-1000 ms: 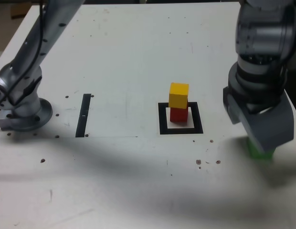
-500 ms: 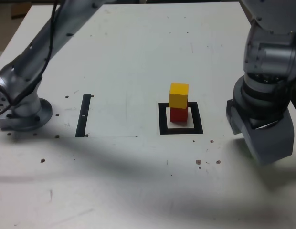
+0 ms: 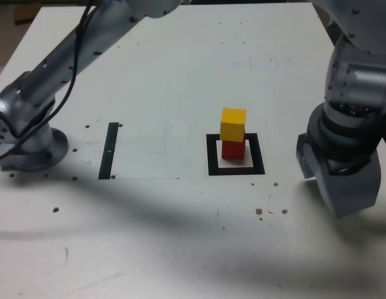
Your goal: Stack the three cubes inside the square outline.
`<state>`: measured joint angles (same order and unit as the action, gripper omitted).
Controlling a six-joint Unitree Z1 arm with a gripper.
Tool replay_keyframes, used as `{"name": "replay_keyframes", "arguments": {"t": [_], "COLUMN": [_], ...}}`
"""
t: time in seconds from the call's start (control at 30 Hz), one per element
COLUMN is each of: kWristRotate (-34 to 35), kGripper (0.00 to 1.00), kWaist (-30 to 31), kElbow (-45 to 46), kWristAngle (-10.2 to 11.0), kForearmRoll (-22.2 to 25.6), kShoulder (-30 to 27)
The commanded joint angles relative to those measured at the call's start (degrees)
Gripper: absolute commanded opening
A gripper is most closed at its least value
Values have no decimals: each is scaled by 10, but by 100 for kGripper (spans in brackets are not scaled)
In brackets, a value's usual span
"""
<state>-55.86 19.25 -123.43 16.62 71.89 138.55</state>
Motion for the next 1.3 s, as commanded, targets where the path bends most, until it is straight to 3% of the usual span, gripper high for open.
{"name": "replay_keyframes", "arguments": {"t": [0.0,0.17,0.57,0.73,0.9,1.27], "kWristRotate": [-5,-12,-14,-3,21,111], "kGripper": [49,42,38,38,38,38], "kWaist": [3,4,5,5,5,3], "kElbow": [-4,-7,-10,0,29,112], "kWristAngle": [-2,-5,-5,6,18,19], "kForearmRoll": [-1,0,5,9,11,26], "kShoulder": [3,6,9,0,-31,-142]}}
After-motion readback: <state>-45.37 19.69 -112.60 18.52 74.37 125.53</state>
